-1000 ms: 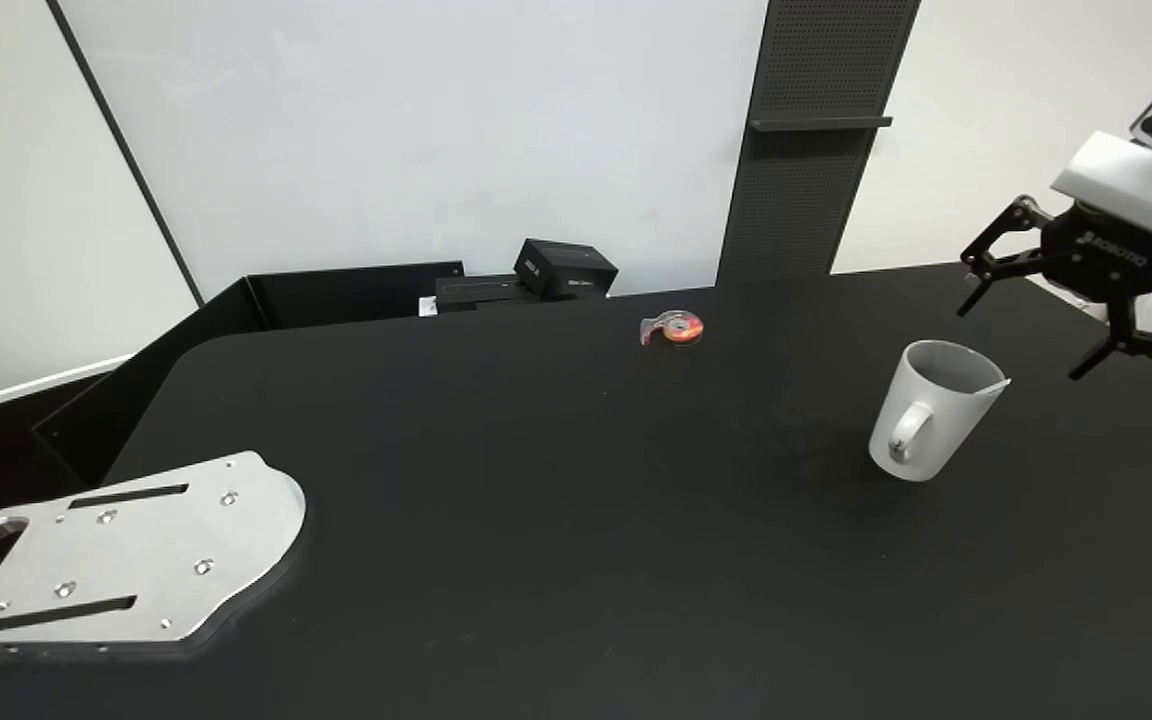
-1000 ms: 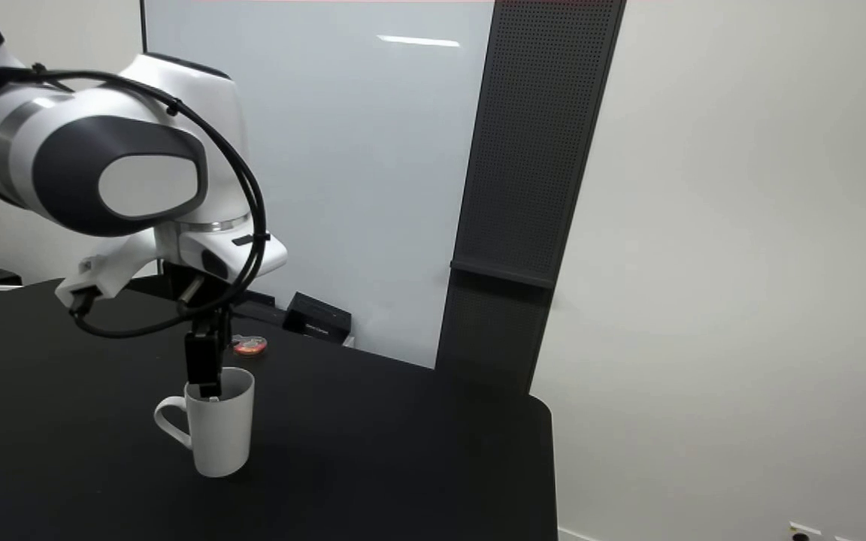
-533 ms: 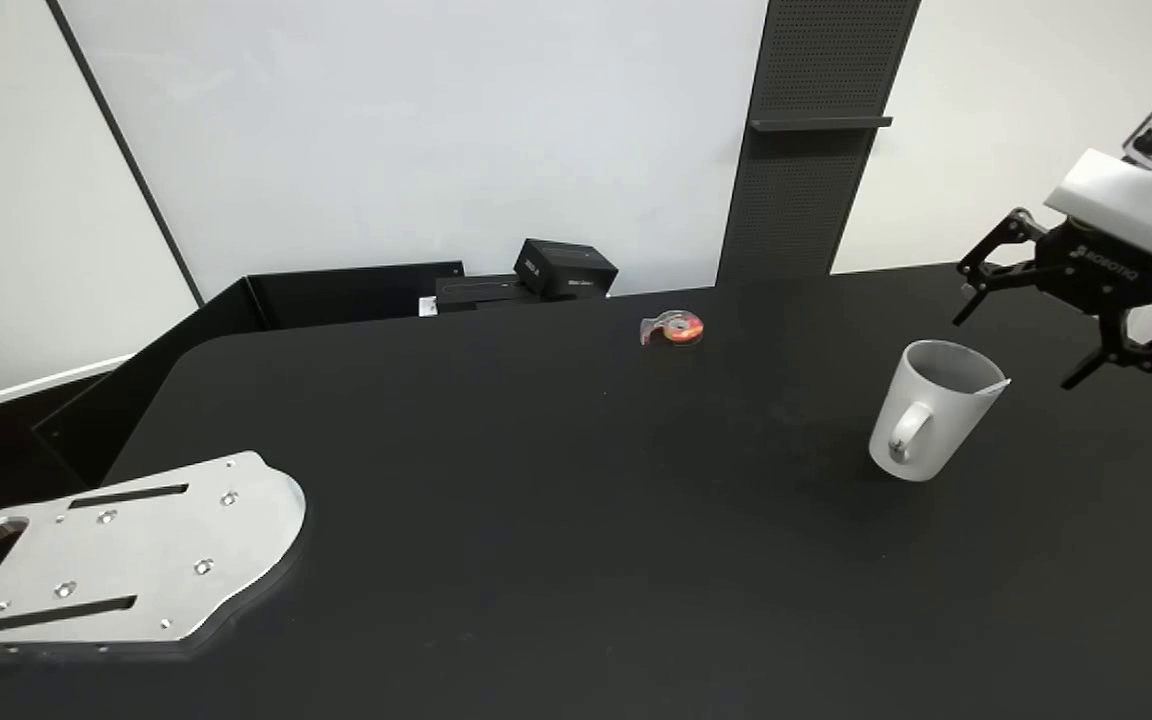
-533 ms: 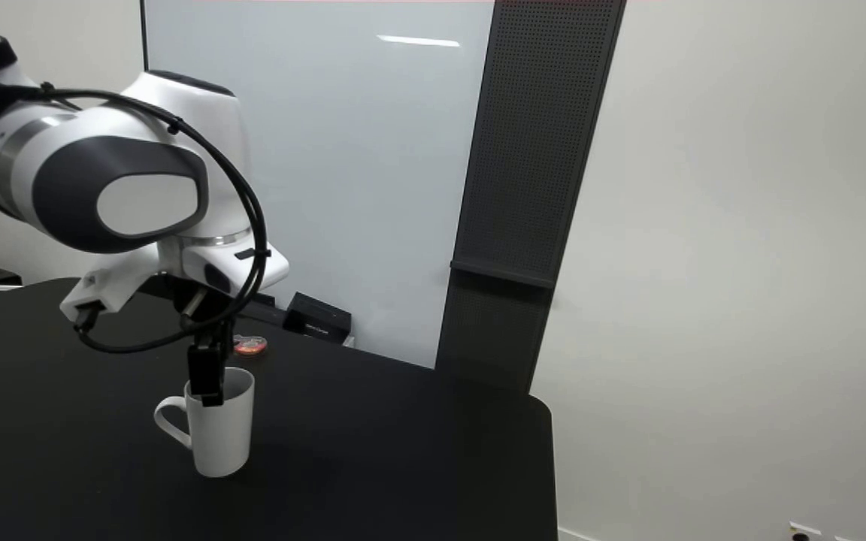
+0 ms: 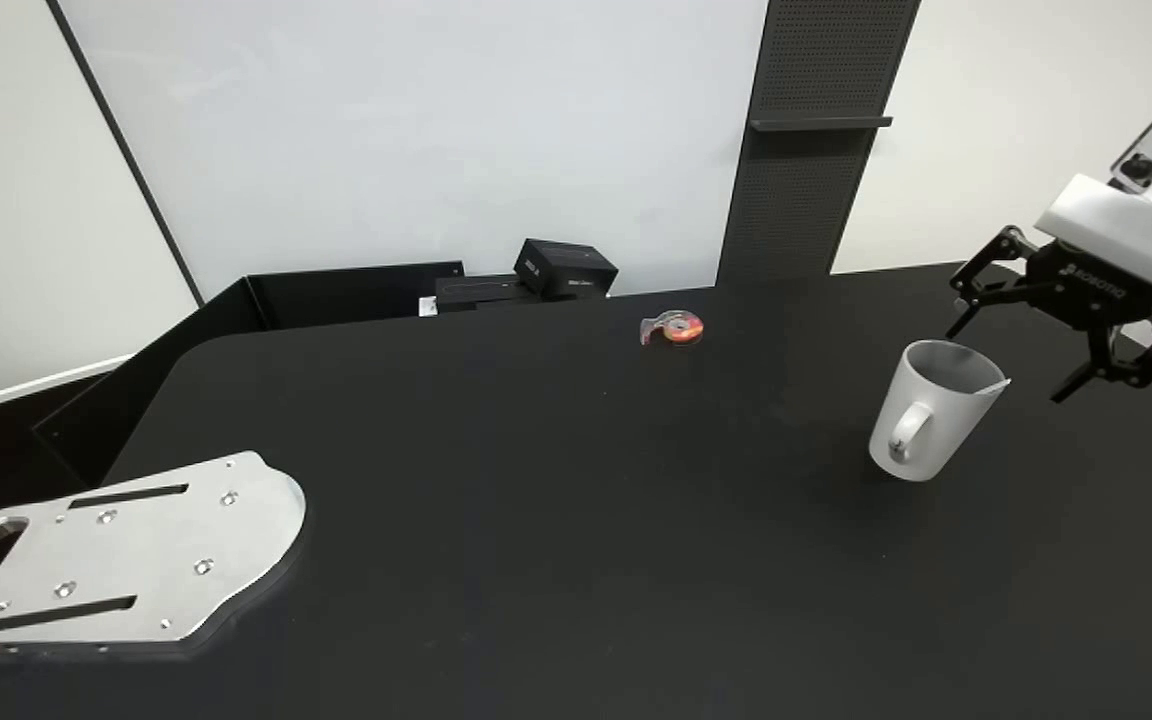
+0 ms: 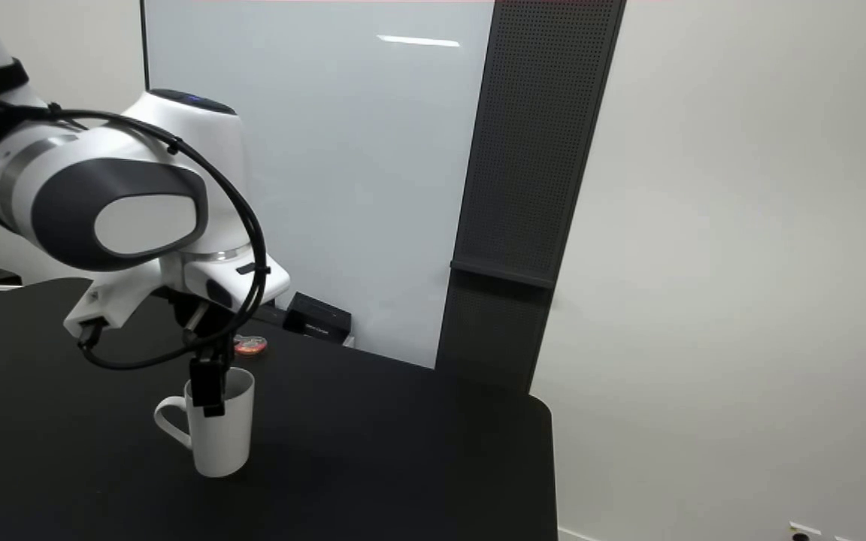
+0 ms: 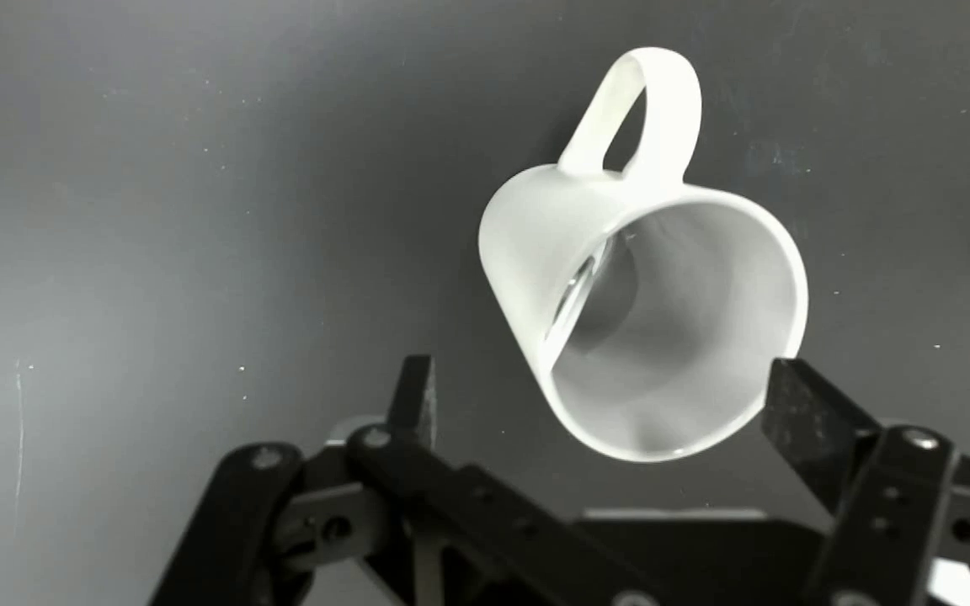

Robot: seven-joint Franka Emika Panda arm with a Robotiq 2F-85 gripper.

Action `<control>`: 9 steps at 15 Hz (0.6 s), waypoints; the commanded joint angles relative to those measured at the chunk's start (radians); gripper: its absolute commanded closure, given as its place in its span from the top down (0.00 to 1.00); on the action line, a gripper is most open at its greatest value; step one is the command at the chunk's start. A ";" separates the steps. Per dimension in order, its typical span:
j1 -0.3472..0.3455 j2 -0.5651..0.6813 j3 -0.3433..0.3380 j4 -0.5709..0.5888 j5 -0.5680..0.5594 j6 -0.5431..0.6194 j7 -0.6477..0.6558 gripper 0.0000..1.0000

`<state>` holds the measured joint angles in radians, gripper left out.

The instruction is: Take the spoon out of the cup and put it on the table

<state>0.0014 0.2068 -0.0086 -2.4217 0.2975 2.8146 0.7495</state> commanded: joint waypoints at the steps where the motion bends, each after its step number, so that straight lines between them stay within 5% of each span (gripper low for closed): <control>1: 0.012 0.010 0.002 0.008 0.030 0.018 -0.020 1.00; 3: 0.017 0.010 0.003 0.008 0.027 0.016 -0.021 1.00; 4: 0.020 0.011 0.003 0.007 0.027 0.019 -0.018 0.75; 5: 0.023 0.010 0.002 0.006 0.024 0.021 -0.016 0.74; 9: 0.029 0.010 0.000 0.008 0.024 0.023 -0.014 0.45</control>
<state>0.0225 0.2092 -0.0067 -2.4217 0.2991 2.8236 0.7431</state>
